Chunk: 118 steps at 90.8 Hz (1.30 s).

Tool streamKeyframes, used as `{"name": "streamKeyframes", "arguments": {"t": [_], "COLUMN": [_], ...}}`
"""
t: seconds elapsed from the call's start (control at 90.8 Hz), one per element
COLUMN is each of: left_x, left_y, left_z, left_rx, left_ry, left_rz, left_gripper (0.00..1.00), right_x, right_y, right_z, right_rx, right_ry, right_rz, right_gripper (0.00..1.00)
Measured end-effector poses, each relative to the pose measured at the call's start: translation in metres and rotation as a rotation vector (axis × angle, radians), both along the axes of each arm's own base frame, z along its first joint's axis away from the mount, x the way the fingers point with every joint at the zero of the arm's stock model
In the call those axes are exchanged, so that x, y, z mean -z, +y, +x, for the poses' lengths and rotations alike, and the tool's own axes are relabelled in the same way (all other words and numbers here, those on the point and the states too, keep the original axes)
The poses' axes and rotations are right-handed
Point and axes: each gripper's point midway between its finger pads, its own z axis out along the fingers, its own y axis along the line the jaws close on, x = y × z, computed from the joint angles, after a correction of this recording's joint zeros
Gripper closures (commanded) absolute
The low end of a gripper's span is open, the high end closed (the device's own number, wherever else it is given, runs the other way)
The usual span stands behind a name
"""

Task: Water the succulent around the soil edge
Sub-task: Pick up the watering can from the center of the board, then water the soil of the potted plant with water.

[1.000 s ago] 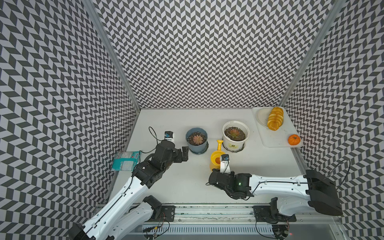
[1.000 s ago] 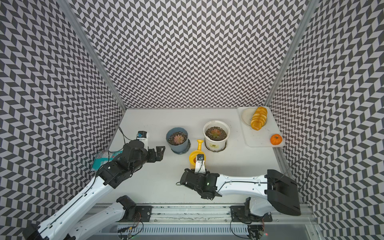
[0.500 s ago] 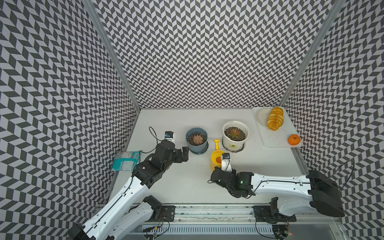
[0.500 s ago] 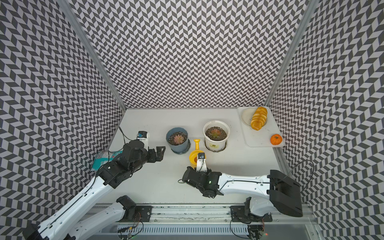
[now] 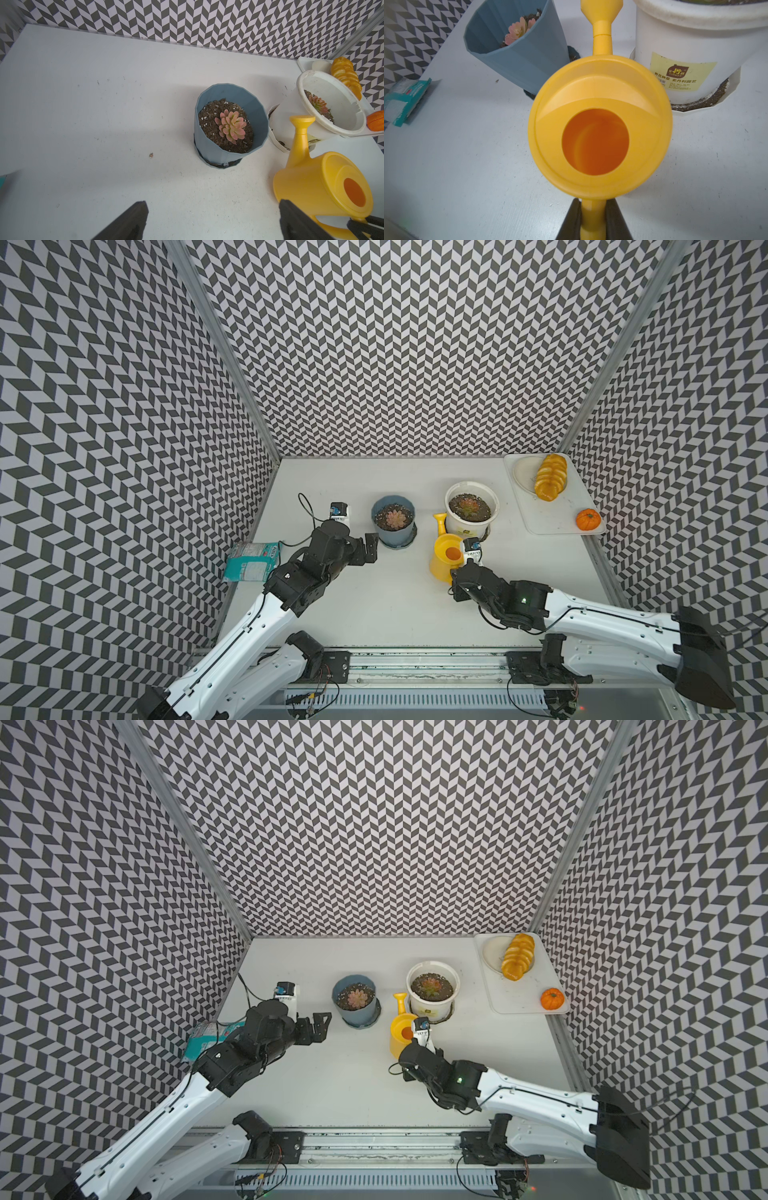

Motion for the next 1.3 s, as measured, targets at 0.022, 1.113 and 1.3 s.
{"name": "streamKeyframes", "arguments": {"t": [0.022, 1.113, 1.3], "left_x": [0.000, -0.001, -0.001], "left_y": [0.000, -0.007, -0.008], "left_z": [0.000, -0.002, -0.002], "left_rx": [0.000, 0.049, 0.052], "left_ry": [0.000, -0.001, 0.000], "left_rz": [0.000, -0.003, -0.005], "left_gripper": [0.00, 0.00, 0.00], "right_x": [0.000, -0.147, -0.142], "right_y": [-0.001, -0.081, -0.084], "right_z": [-0.001, 0.037, 0.047], "right_rx": [-0.014, 0.061, 0.028], "right_ry": [0.002, 0.010, 0.099], "right_rz": [0.001, -0.024, -0.068], "right_gripper": [1.00, 1.00, 1.00]}}
